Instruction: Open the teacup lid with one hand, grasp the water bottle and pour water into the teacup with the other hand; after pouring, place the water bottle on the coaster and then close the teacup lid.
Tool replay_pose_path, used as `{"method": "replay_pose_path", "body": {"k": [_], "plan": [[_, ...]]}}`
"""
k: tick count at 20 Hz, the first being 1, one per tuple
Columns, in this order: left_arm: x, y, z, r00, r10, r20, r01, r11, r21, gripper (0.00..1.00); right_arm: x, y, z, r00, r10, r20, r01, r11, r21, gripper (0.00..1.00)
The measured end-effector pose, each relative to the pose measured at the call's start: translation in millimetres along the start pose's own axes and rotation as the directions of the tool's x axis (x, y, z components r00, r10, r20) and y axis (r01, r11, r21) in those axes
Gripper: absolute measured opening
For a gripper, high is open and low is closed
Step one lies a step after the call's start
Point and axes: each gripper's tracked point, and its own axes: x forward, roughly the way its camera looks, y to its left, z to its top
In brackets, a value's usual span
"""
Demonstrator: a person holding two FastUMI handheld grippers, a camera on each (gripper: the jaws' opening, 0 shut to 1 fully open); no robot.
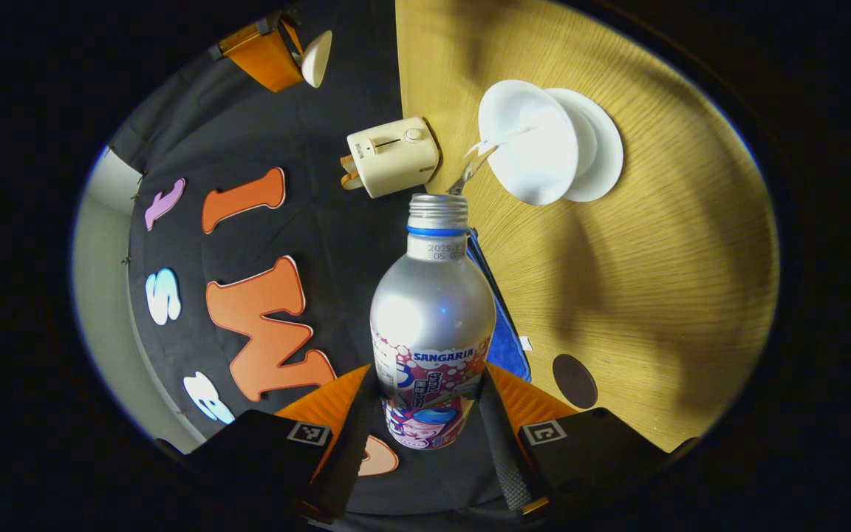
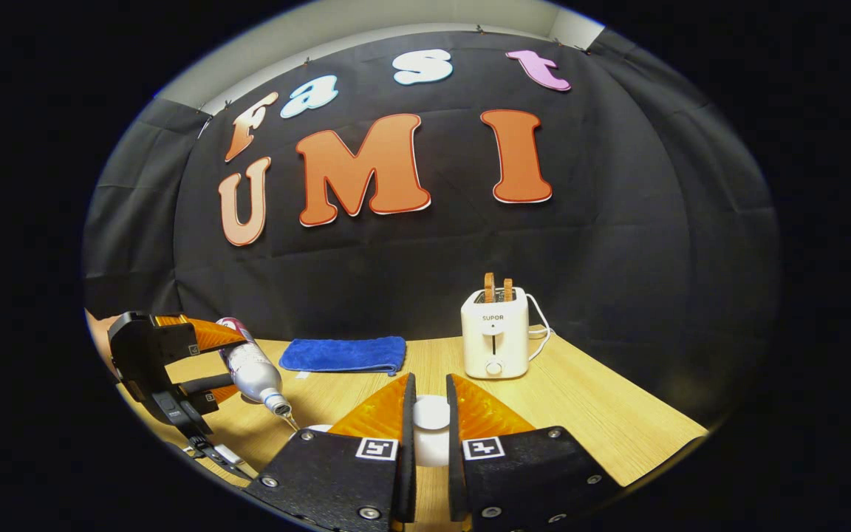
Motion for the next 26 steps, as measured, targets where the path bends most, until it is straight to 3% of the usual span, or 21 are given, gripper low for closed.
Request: {"method": "replay_pose_path", "body": {"k": [26], "plan": [[-2.4, 59.4, -24.3, 0.993, 0.117, -0.003, -0.115, 0.980, 0.160, 0.79, -4.4, 1.6, -1.5, 1.000, 0.007, -0.003, -0.007, 1.000, -0.010, 0.18]]}}
